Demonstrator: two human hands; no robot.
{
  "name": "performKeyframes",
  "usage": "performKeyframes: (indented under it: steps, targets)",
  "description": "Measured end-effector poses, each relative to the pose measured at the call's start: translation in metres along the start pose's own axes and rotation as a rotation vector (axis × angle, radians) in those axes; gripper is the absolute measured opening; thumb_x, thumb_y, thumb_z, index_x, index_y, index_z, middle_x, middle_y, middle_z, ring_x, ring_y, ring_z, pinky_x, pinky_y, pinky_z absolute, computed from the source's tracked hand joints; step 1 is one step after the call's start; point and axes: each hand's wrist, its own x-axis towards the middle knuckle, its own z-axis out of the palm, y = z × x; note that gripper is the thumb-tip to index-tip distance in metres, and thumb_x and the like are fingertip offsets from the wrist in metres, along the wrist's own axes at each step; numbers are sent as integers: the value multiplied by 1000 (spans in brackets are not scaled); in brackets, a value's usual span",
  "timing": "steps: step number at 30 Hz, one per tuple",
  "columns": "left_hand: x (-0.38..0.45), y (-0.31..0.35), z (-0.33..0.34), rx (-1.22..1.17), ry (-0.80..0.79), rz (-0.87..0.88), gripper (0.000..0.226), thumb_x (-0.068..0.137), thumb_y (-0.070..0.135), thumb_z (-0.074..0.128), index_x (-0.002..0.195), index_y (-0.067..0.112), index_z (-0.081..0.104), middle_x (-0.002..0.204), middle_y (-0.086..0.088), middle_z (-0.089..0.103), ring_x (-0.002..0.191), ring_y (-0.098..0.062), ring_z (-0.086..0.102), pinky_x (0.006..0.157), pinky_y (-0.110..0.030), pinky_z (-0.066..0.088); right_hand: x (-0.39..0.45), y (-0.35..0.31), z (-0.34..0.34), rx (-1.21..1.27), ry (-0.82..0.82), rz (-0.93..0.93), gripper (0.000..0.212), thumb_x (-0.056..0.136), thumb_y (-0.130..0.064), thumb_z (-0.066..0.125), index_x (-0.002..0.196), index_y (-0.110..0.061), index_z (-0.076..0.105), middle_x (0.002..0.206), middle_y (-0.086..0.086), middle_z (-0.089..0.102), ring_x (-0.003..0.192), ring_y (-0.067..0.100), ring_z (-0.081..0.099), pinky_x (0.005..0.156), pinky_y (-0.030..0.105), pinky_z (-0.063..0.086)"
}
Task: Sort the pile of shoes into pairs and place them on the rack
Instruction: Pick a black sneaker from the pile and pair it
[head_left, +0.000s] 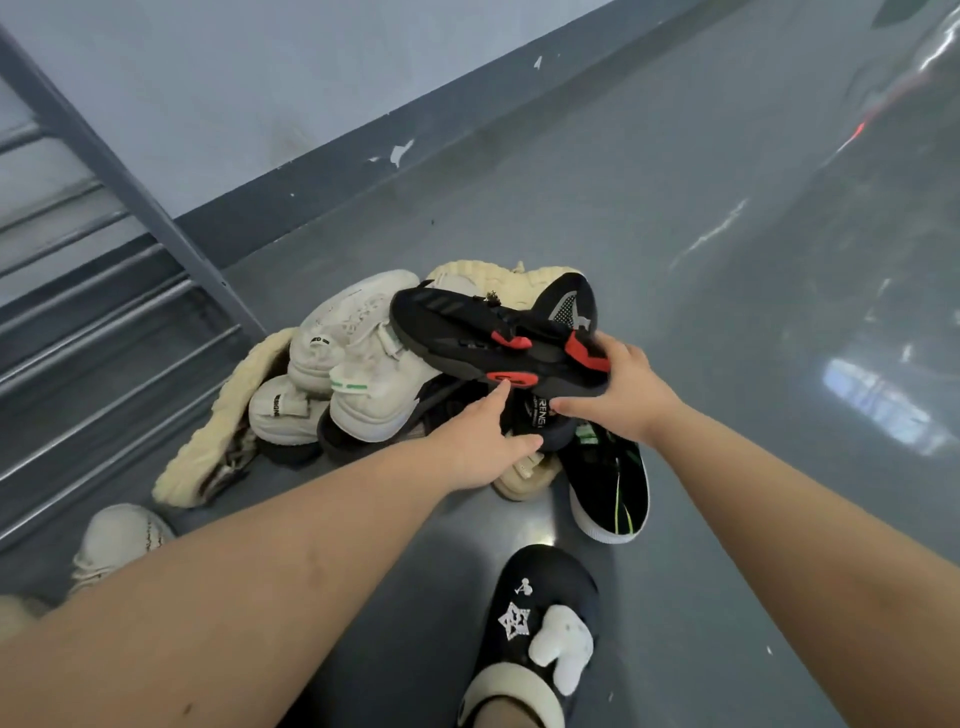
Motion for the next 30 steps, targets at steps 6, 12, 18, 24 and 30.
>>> performKeyframes:
  steps: [6, 12, 18, 24, 30]
  targets:
    - [3, 2, 10, -129, -1, -61, 86, 92, 46, 50, 151, 27, -10, 156, -3, 25, 141, -18, 28, 111, -27, 24, -9, 13, -1, 329, 40, 100, 90, 76, -28, 77, 149, -18, 24, 130, 5, 45, 110, 20, 51, 90, 29, 41]
    - [6, -4, 22, -235, 21, -65, 97, 89, 47, 54, 146, 28, -23, 152, 0, 33, 128, -16, 44, 106, -27, 32, -12, 19, 8, 450, -56, 184, 79, 79, -31, 75, 145, -12, 35, 128, 5, 56, 115, 21, 54, 91, 26, 38]
    - [3, -18, 24, -411, 100, -43, 118, 72, 53, 69, 145, 33, -22, 153, 12, 28, 136, -11, 38, 113, -35, 32, -21, 14, 30, 607, -134, 255, 56, 75, -32, 79, 119, -12, 51, 115, 5, 59, 103, 17, 61, 83, 32, 54]
    - [-8, -35, 12, -603, 179, -5, 102, 75, 30, 72, 149, 42, 3, 143, 16, 44, 126, -9, 50, 110, -38, 38, -37, -6, 45, 753, -218, 296, 66, 77, -29, 77, 132, -13, 44, 118, 9, 62, 83, 14, 63, 65, 29, 58]
    - [-46, -32, -15, -896, 92, -13, 84, 84, -21, 47, 145, 34, 29, 116, 7, 58, 103, -14, 57, 82, -32, 51, -69, -42, 46, 709, -341, 303, 42, 77, -26, 78, 111, -11, 58, 93, 7, 67, 62, 10, 61, 63, 26, 60]
